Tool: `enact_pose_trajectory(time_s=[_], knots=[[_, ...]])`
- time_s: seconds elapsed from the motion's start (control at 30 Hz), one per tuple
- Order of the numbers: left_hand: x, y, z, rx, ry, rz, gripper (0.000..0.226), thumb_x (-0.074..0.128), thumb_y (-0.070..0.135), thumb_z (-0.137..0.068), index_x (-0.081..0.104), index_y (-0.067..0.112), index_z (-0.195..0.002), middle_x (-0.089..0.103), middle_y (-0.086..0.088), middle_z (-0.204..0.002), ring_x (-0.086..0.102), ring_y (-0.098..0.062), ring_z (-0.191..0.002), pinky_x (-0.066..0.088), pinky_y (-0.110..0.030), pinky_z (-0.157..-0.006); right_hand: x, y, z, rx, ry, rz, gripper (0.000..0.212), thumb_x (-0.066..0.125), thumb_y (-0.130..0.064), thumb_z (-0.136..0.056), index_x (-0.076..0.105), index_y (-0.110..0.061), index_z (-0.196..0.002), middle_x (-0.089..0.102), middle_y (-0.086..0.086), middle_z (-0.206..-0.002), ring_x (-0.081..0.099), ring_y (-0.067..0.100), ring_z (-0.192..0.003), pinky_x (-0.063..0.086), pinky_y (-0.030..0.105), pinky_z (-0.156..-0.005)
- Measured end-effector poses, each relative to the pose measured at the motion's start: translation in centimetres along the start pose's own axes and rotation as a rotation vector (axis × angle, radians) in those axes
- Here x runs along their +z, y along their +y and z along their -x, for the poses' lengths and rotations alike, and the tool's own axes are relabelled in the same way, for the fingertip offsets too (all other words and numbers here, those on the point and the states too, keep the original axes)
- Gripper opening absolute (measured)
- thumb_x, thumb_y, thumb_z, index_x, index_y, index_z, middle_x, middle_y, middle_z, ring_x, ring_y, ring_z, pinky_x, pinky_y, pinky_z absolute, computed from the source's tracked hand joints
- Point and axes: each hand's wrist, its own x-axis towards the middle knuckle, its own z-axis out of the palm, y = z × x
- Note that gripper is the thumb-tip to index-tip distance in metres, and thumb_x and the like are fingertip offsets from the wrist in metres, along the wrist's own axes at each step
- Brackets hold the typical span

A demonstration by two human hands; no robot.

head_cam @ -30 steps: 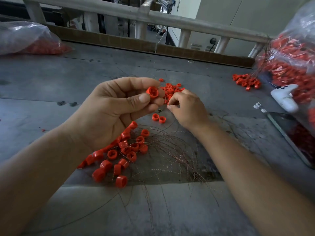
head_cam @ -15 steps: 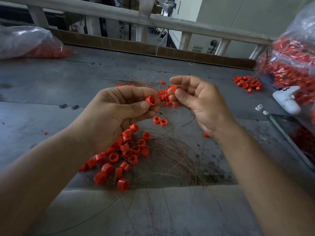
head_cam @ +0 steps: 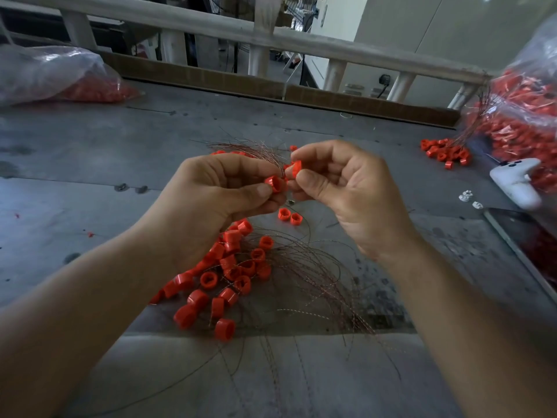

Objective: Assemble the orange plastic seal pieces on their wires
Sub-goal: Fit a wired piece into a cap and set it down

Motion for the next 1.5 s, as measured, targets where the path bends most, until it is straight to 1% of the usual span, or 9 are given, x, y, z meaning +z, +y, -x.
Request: enact_pose_trajectory(time_s=[0.1, 0.23, 0.37, 0.57, 0.77, 1.07, 1.23, 1.37, 1.5], knots=[[0.0, 0.0, 0.0, -0.001, 0.027, -0.013, 0.023, 0.057, 0.002, -0.059, 0.065, 0.005, -0.08, 0.071, -0.006, -0.068, 0.069, -0.013, -0.065, 0.053, -0.016, -0.059, 0.6, 0.1, 0.1, -0.079, 0.001, 0.148, 0.025, 0.066, -0.006, -0.077, 0.062, -0.028, -0.089, 0.064, -0.012, -0.082, 0.063, 0.004, -0.079, 0.054, 0.026, -0.074], [-0.1, 0.1, 0.0, -0.007, 0.041, -0.029, 0.023, 0.058, 0.003, -0.058, 0.066, 0.007, -0.079, 0.071, -0.006, -0.067, 0.069, -0.013, -0.063, 0.053, -0.015, -0.058, 1.1, 0.0, 0.4, -0.103, 0.012, 0.198, 0.031, 0.066, 0.0, -0.078, 0.061, -0.029, -0.087, 0.064, -0.011, -0.079, 0.064, 0.005, -0.072, 0.056, 0.025, -0.064], [-0.1, 0.0, 0.0, -0.004, 0.035, -0.067, 0.023, 0.058, 0.005, -0.058, 0.067, 0.009, -0.079, 0.071, -0.006, -0.067, 0.069, -0.013, -0.063, 0.053, -0.015, -0.059, 1.1, 0.0, 0.5, -0.132, 0.024, 0.283, 0.029, 0.069, 0.0, -0.076, 0.062, -0.024, -0.091, 0.063, -0.011, -0.081, 0.064, 0.008, -0.072, 0.055, 0.02, -0.066], [0.0, -0.1, 0.1, 0.007, 0.034, -0.119, 0.024, 0.059, 0.006, -0.058, 0.067, 0.011, -0.08, 0.072, -0.006, -0.068, 0.069, -0.014, -0.064, 0.053, -0.014, -0.058, 1.1, 0.0, 0.6, -0.168, 0.054, 0.367, 0.032, 0.072, -0.003, -0.074, 0.062, -0.021, -0.099, 0.06, -0.017, -0.08, 0.062, 0.002, -0.078, 0.051, 0.014, -0.071], [0.2, -0.1, 0.3, 0.047, 0.056, -0.225, 0.024, 0.06, 0.011, -0.057, 0.067, 0.016, -0.079, 0.072, -0.006, -0.075, 0.07, -0.014, -0.065, 0.053, -0.014, -0.059, 1.2, 0.0, 0.7, -0.204, 0.075, 0.432, 0.023, 0.072, -0.004, -0.072, 0.07, -0.003, -0.095, 0.062, -0.009, -0.083, 0.062, 0.004, -0.083, 0.051, 0.013, -0.073], [-0.1, -0.1, 0.4, 0.007, 0.041, -0.172, 0.019, 0.062, 0.009, -0.057, 0.07, 0.015, -0.074, 0.072, -0.009, -0.07, 0.07, -0.017, -0.066, 0.053, -0.016, -0.057, 1.2, -0.1, 0.8, -0.181, 0.08, 0.39, 0.017, 0.074, -0.006, -0.07, 0.071, -0.003, -0.087, 0.061, -0.013, -0.072, 0.061, -0.002, -0.063, 0.049, 0.01, -0.062], [-0.2, 0.0, 0.3, -0.034, 0.004, -0.139, 0.016, 0.061, 0.007, -0.057, 0.074, 0.014, -0.065, 0.072, -0.008, -0.068, 0.07, -0.016, -0.064, 0.053, -0.015, -0.056, 1.3, -0.1, 0.8, -0.198, 0.079, 0.376, 0.019, 0.075, -0.007, -0.069, 0.071, -0.004, -0.087, 0.061, -0.01, -0.074, 0.062, 0.002, -0.069, 0.05, 0.011, -0.063], [-0.4, 0.1, 0.2, -0.07, -0.059, -0.111, 0.018, 0.06, 0.008, -0.059, 0.075, 0.014, -0.068, 0.071, -0.007, -0.068, 0.07, -0.013, -0.064, 0.052, -0.014, -0.056, 1.0, -0.1, 0.7, -0.204, 0.043, 0.344, 0.026, 0.074, -0.015, -0.069, 0.066, -0.014, -0.093, 0.06, -0.015, -0.074, 0.062, 0.001, -0.071, 0.049, 0.011, -0.063], [-0.6, 0.2, 0.2, -0.087, -0.115, -0.079, 0.019, 0.061, 0.008, -0.058, 0.074, 0.011, -0.07, 0.071, -0.008, -0.069, 0.07, -0.014, -0.064, 0.053, -0.015, -0.055, 1.0, -0.1, 0.7, -0.182, 0.017, 0.298, 0.019, 0.073, -0.017, -0.068, 0.066, -0.019, -0.085, 0.061, -0.014, -0.073, 0.062, 0.003, -0.069, 0.049, 0.014, -0.062]])
